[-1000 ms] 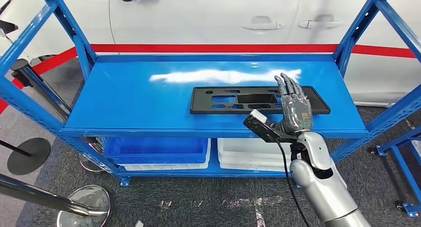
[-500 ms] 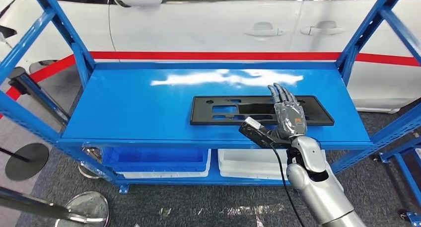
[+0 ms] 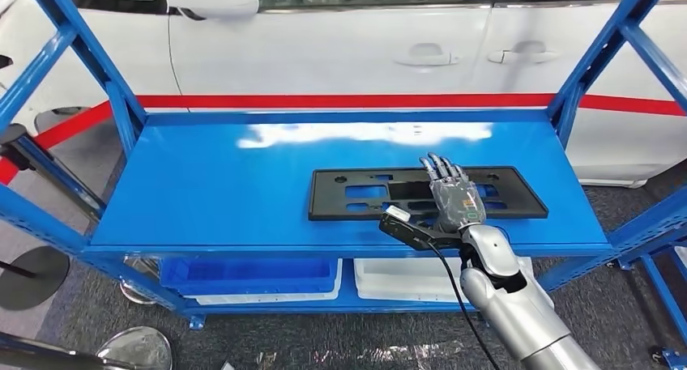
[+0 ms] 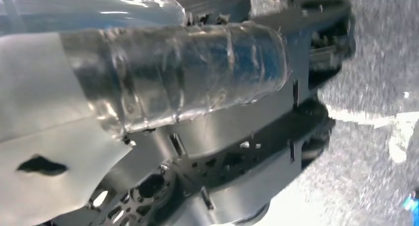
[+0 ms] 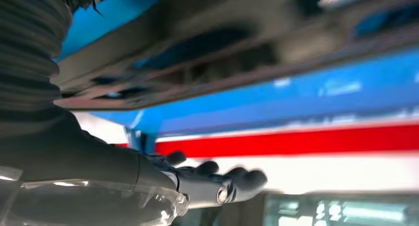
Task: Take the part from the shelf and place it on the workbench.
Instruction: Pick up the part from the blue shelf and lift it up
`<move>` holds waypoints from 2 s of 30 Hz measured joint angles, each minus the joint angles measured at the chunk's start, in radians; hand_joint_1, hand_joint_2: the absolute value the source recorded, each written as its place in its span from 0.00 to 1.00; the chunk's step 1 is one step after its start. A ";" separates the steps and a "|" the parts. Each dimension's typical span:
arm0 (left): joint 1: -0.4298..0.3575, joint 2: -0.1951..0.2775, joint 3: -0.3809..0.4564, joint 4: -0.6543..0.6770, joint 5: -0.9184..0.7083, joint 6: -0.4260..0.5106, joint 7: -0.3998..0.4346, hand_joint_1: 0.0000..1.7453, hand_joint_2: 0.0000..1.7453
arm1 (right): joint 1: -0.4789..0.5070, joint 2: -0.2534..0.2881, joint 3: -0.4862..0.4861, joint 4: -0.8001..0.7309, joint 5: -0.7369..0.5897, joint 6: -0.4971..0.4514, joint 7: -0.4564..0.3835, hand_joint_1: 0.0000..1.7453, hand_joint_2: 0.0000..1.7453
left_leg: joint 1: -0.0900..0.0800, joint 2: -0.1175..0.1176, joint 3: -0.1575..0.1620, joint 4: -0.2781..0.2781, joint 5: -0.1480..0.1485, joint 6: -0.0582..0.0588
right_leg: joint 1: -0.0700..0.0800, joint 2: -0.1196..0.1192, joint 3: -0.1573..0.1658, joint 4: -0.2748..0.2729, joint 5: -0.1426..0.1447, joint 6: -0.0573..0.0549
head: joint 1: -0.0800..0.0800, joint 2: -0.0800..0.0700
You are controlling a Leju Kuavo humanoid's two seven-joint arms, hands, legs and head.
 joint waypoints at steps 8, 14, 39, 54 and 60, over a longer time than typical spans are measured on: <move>0.000 0.002 0.000 0.004 0.000 -0.018 0.003 0.00 0.00 | -0.030 0.000 0.064 0.047 -0.027 0.029 0.001 1.00 1.00 | -0.001 -0.003 0.001 -0.001 -0.006 0.007 | 0.002 -0.007 0.010 -0.018 0.002 -0.004 | 0.001 0.000; 0.000 0.006 0.000 0.010 0.000 -0.037 0.003 0.00 0.25 | -0.047 0.000 0.091 0.081 -0.038 0.015 -0.006 1.00 1.00 | -0.002 -0.003 0.001 0.000 -0.005 0.013 | 0.001 -0.007 0.011 -0.020 0.005 0.009 | 0.001 0.000; -0.006 0.010 -0.003 0.031 0.000 -0.061 -0.006 0.00 1.00 | -0.046 -0.008 0.095 0.029 -0.031 -0.136 -0.076 1.00 1.00 | 0.002 0.000 0.007 -0.004 -0.003 0.012 | 0.003 -0.005 0.011 -0.020 0.005 0.010 | 0.000 0.000; -0.008 0.011 -0.008 0.037 0.000 -0.076 -0.010 0.00 1.00 | -0.027 -0.010 -0.011 -0.274 -0.154 -0.128 -0.112 1.00 1.00 | -0.002 0.000 0.006 -0.001 -0.005 0.013 | 0.000 -0.005 0.011 -0.021 0.006 0.012 | 0.000 0.000; -0.009 0.013 -0.009 0.039 0.000 -0.078 -0.012 0.00 1.00 | -0.022 -0.011 -0.045 -0.417 -0.130 -0.133 -0.104 1.00 1.00 | -0.005 0.001 0.007 -0.003 -0.005 0.023 | -0.004 -0.003 0.013 -0.022 0.005 0.021 | 0.000 0.000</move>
